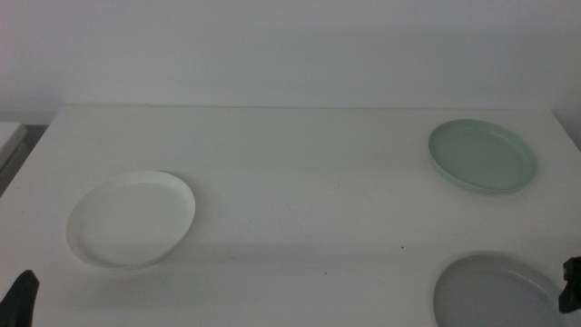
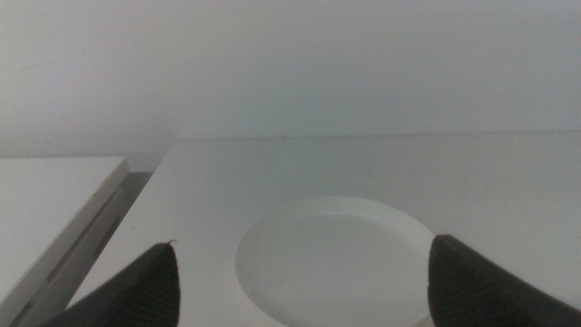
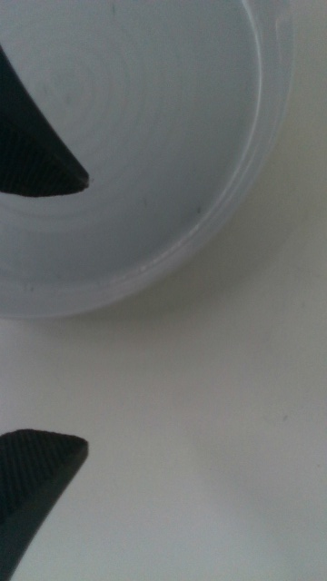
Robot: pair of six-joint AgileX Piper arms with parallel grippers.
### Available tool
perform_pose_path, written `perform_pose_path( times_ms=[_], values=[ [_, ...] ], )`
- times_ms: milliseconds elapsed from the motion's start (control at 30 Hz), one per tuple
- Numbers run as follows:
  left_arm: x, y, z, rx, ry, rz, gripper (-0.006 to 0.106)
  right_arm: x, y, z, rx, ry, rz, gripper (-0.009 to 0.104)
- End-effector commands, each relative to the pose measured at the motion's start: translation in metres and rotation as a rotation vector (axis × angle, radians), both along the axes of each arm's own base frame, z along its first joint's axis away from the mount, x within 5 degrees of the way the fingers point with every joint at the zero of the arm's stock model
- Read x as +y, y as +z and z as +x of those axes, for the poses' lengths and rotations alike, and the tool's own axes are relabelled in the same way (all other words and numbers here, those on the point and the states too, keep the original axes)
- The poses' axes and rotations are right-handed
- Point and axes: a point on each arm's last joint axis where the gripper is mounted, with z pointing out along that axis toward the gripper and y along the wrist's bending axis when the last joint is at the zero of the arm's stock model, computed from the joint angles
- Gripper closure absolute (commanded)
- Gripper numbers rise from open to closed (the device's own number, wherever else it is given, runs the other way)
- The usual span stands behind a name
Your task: Stack the three bowls on top of each other.
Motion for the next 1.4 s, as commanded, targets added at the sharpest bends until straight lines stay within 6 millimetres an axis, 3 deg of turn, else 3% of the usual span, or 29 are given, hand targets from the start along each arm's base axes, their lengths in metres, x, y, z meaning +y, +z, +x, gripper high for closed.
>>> perform_pose_path(
  times_ms=[0, 133, 300, 367, 467, 633, 833, 933, 1067, 1200, 1367],
  values=[
    [0.0, 0.001, 0.0, -0.016, 0.001, -0.007, 0.007, -0.003, -0.01, 0.002, 0.032, 0.001, -0.009, 0.031],
    [0.0, 0.001, 0.0, -0.016, 0.001, -0.007, 0.007, -0.003, -0.03, 0.007, 0.116, -0.012, 0.022, 0.034],
    [0.0, 0.001, 0.0, -0.016, 0.001, -0.007, 0.007, -0.002, -0.048, 0.011, 0.171, -0.03, 0.049, 0.046],
    [0.0, 0.001, 0.0, -0.016, 0.001, -0.007, 0.007, -0.002, -0.052, 0.012, 0.188, -0.03, 0.052, 0.061],
    [0.0, 0.001, 0.0, -0.016, 0.001, -0.007, 0.007, -0.003, -0.053, 0.012, 0.193, -0.027, 0.049, 0.097],
    [0.0, 0.001, 0.0, -0.016, 0.001, -0.007, 0.007, 0.002, -0.049, 0.01, 0.199, 0.001, 0.045, 0.097],
    [0.0, 0.001, 0.0, -0.016, 0.001, -0.007, 0.007, 0.029, -0.004, 0.013, 0.112, 0.105, 0.042, 0.097],
    [0.0, 0.001, 0.0, -0.016, 0.001, -0.007, 0.007, 0.049, 0.028, 0.029, 0.051, 0.176, 0.059, 0.097],
    [0.0, 0.001, 0.0, -0.016, 0.001, -0.007, 0.007, 0.08, 0.063, 0.066, -0.07, 0.239, 0.122, 0.097],
    [0.0, 0.001, 0.0, -0.016, 0.001, -0.007, 0.007, 0.109, 0.071, 0.105, -0.111, 0.305, 0.156, 0.097],
    [0.0, 0.001, 0.0, -0.016, 0.001, -0.007, 0.007, 0.154, 0.059, 0.152, -0.123, 0.386, 0.188, 0.097]
  ],
)
